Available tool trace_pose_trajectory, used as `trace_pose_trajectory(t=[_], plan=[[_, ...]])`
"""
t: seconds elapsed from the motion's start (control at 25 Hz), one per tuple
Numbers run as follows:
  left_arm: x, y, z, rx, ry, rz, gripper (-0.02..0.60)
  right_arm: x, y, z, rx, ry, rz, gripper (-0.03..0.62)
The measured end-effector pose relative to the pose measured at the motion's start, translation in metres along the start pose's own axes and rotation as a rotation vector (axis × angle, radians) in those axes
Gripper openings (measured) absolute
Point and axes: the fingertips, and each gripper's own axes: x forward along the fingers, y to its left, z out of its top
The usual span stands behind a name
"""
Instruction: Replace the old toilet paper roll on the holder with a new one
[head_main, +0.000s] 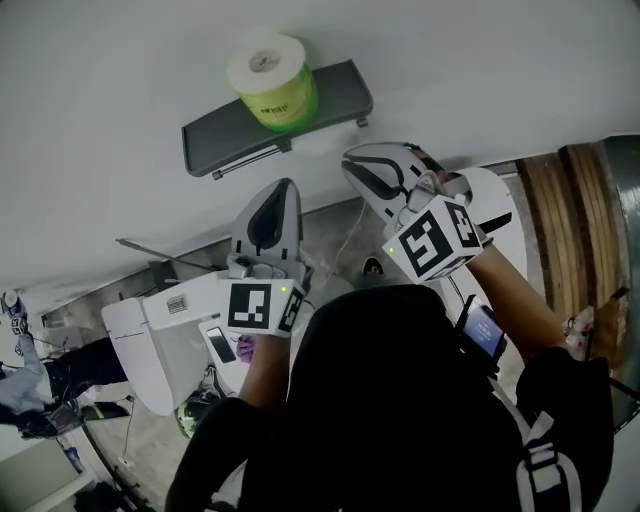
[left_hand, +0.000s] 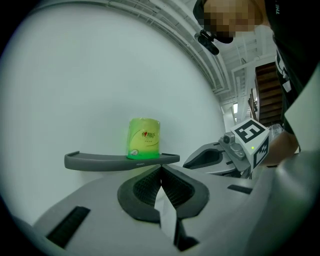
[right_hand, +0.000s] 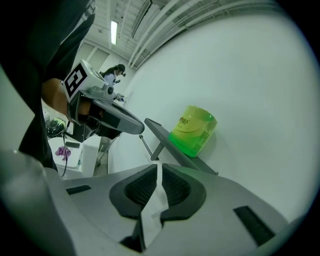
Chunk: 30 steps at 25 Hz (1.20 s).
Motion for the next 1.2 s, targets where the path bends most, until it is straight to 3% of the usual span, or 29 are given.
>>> trace_pose_trajectory(t=[0.16, 0.32, 0.56, 0.8, 1.2], plan=[[0.001, 0.005, 0.003, 0.000, -0.001, 0.004, 0.023, 0.008, 0.004, -0.001, -0.075, 0.045, 0.005, 0.031], [0.001, 0.016, 0.003, -0.002, 0.001, 0.009, 0.023, 0.026, 0.011, -0.007, -0.131, 0.099, 0.031, 0.151], [-0.003, 0.029, 0.004, 0.000, 0.000, 0.025, 0.023, 0.055, 0.024, -0.027, -0.290, 0.235, 0.075, 0.244], [-0.005, 0.040, 0.004, 0.003, -0.001, 0.050, 0.023, 0.082, 0.020, -0.038, -0.457, 0.331, 0.029, 0.262], [-0.009, 0.051, 0.003, 0.003, -0.003, 0.083, 0.023, 0.119, 0.020, -0.047, -0.590, 0.435, -0.019, 0.268]])
